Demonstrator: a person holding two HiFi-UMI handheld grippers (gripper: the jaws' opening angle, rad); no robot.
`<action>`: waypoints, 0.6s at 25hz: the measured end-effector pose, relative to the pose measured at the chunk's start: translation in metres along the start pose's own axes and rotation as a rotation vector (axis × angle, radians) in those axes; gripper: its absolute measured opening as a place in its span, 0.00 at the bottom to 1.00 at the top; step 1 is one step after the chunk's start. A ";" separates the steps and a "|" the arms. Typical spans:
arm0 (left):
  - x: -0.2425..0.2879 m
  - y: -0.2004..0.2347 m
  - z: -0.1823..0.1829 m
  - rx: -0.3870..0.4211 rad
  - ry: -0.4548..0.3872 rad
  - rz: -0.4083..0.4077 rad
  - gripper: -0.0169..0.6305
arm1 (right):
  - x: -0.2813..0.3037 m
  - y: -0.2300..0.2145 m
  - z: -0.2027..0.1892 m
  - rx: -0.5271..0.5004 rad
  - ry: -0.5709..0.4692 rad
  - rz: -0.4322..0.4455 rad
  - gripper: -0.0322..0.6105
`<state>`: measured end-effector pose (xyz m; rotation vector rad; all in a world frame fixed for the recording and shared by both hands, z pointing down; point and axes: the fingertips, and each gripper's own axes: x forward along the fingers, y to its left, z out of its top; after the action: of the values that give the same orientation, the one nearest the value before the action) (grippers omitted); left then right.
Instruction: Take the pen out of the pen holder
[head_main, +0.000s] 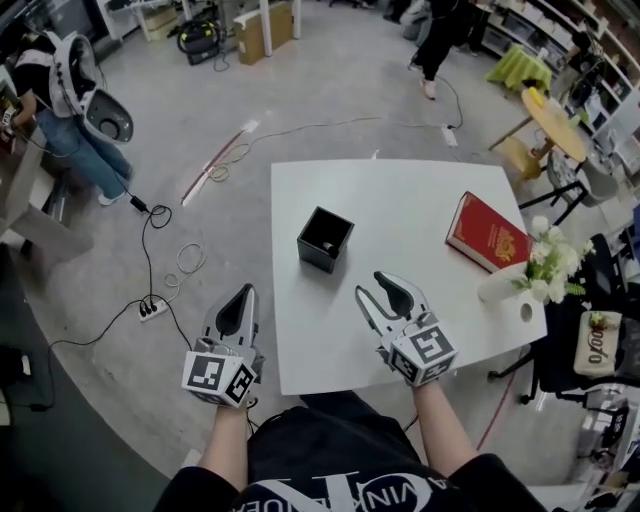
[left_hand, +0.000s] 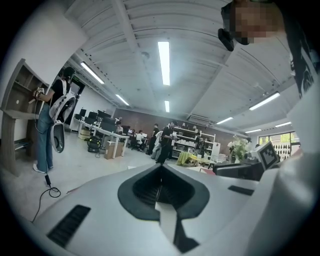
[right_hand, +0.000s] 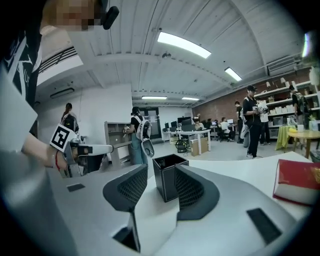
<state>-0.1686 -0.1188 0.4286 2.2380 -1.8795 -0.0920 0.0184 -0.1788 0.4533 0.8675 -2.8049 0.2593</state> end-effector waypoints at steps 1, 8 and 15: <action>0.005 0.001 -0.001 -0.001 0.002 0.005 0.01 | 0.006 -0.003 0.001 -0.015 0.007 0.013 0.32; 0.029 0.006 -0.003 0.006 0.020 0.023 0.01 | 0.041 -0.008 0.006 -0.071 0.026 0.102 0.32; 0.040 0.009 0.007 0.029 0.033 0.024 0.01 | 0.062 -0.002 0.007 -0.075 0.032 0.166 0.32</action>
<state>-0.1717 -0.1605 0.4274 2.2210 -1.9021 -0.0232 -0.0317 -0.2153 0.4611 0.6101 -2.8388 0.1886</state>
